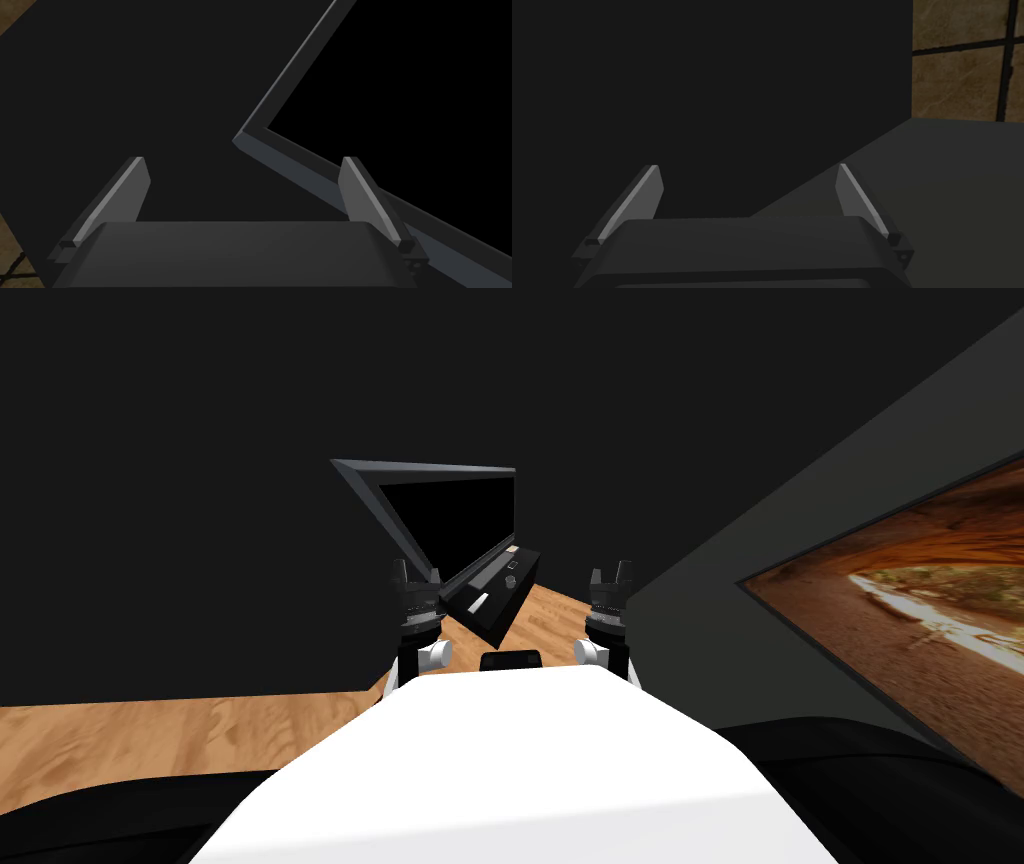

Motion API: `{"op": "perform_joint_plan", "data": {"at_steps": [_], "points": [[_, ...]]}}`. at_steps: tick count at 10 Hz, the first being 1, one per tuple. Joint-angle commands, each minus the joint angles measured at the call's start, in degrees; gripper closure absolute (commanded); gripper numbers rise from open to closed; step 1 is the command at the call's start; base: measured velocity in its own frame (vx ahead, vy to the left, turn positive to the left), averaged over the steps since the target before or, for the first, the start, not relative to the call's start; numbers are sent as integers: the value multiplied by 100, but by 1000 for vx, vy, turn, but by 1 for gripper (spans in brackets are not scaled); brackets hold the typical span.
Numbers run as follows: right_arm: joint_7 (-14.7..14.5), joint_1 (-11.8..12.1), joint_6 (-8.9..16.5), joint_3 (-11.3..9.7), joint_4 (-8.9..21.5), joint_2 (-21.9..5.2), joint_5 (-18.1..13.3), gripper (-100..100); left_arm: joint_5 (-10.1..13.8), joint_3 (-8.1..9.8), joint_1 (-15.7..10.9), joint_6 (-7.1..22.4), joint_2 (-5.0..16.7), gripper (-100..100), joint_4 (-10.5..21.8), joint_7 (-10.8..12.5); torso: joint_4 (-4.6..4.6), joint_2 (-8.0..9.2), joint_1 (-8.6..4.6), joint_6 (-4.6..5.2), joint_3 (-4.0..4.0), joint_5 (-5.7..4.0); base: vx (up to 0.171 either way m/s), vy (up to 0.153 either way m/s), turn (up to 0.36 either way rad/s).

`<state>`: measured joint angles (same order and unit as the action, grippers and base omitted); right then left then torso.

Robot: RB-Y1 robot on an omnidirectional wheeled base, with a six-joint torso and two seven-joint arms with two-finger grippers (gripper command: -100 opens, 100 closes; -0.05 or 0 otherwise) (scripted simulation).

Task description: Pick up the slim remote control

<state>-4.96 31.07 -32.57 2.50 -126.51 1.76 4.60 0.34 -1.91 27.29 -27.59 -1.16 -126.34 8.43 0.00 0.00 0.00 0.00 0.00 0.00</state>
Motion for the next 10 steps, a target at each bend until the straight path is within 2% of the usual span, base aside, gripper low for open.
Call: {"op": "perform_joint_plan", "data": {"at_steps": [1,5,9,10], "points": [[0,0,0,0,0,0,0,0,46,15,-26,68,219,-100,70,22,0,0,0,0,0,0,4,-30,-6],[0,0,0,-1,0,1,0,0,311,114,-195,460,800,-100,452,155,-2,-9,-31,0,-5,-7,22,-85,-9],[0,1,0,-1,0,1,0,0,749,288,-469,1119,1292,-100,1062,375,-5,-21,-53,0,-12,-12,43,-140,-6],[0,1,0,-1,0,1,0,0,749,288,-469,1119,1292,-100,1108,375,-4,-17,-50,-1,-10,-11,21,-94,21]]}}
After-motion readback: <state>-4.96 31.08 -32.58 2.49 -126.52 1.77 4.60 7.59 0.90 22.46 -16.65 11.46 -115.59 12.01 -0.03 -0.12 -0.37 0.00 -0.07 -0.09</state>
